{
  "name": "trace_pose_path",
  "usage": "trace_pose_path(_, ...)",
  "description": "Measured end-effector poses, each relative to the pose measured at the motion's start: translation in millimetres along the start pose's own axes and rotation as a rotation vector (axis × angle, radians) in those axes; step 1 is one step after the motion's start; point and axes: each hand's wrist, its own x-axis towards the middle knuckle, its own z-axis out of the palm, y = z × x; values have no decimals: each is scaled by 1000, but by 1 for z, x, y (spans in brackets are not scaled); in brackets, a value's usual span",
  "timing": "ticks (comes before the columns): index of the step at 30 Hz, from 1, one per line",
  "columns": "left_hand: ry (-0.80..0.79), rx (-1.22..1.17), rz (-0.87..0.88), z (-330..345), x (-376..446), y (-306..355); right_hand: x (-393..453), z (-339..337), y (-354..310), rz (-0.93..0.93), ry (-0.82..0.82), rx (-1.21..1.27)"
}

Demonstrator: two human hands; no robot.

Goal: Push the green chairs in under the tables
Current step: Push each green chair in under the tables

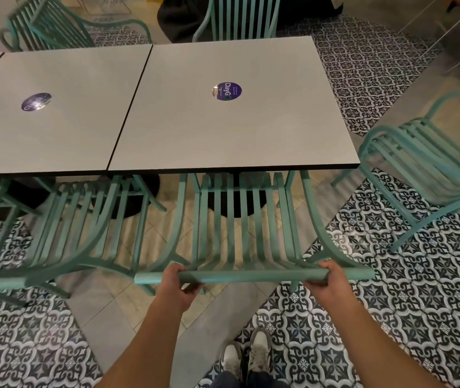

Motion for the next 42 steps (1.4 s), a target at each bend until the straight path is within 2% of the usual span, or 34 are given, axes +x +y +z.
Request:
trace_pose_path(9, -106, 218, 9, -16, -1, -3, -1, -13, -1, -57, -15, -213)
trace_pose_path(12, -218, 429, 38, -26, -3, -9, -7, -24, 0, -122, -54, -281)
trace_pose_path(16, -434, 717, -14, -26, -9, -24, -13, -51, 0, -202, -117, -345)
trace_pose_path(19, -534, 944, -36, -9, -21, -41, -15, -78, 0, -264, -61, -427)
trace_pose_path(21, -534, 1180, 17, 11, -32, -57, -16, -97, 0, -342, -8, -579)
trace_pose_path(23, -543, 1514, 158, 35, -43, -81, -17, -120, -5, -440, 78, -784)
trace_pose_path(25, -616, 1775, 329, 59, -57, -104, -21, -137, -16, -518, 141, -972)
trace_pose_path(30, -877, 2168, 847, 151, -109, -163, -29, -175, -81, -702, 116, -1248)
trace_pose_path(32, -946, 2247, 1032, 196, -129, -192, -31, -187, -120, -784, 134, -1344)
trace_pose_path(35, -881, 2363, 1362, 264, -150, -241, -32, -206, -191, -909, 200, -1442)
trace_pose_path(38, -940, 2329, 1720, 321, -165, -282, -38, -229, -253, -1009, 269, -1533)
trace_pose_path(42, -951, 2302, 2000, 389, -195, -340, -42, -267, -334, -1085, 373, -1658)
